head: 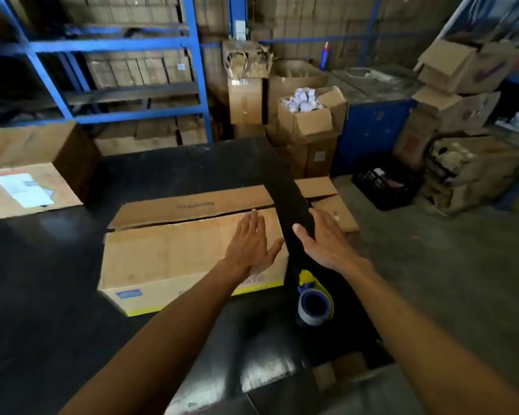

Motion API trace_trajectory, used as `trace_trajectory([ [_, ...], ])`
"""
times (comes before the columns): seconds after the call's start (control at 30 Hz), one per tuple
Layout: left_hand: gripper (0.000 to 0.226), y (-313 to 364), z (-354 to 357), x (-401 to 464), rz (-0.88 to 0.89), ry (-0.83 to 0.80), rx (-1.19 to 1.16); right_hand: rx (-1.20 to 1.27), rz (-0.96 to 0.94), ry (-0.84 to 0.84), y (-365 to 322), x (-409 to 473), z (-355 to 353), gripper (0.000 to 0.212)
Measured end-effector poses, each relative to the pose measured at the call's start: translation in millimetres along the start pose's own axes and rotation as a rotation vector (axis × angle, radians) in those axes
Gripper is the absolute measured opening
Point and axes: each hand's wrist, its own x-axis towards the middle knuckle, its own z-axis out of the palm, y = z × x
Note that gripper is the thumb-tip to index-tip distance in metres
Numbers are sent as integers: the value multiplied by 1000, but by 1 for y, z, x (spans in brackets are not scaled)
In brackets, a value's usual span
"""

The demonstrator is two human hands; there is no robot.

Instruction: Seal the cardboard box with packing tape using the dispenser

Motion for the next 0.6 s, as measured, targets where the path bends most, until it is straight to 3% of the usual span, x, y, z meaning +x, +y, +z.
trace_trajectory([
  [0.37, 84, 19, 89, 42, -102, 20, 13, -115, 153, -230, 125, -10, 106, 73],
  [0.6, 87, 16, 105, 47, -130, 39, 85, -159, 235, -300, 154, 1, 137, 64],
])
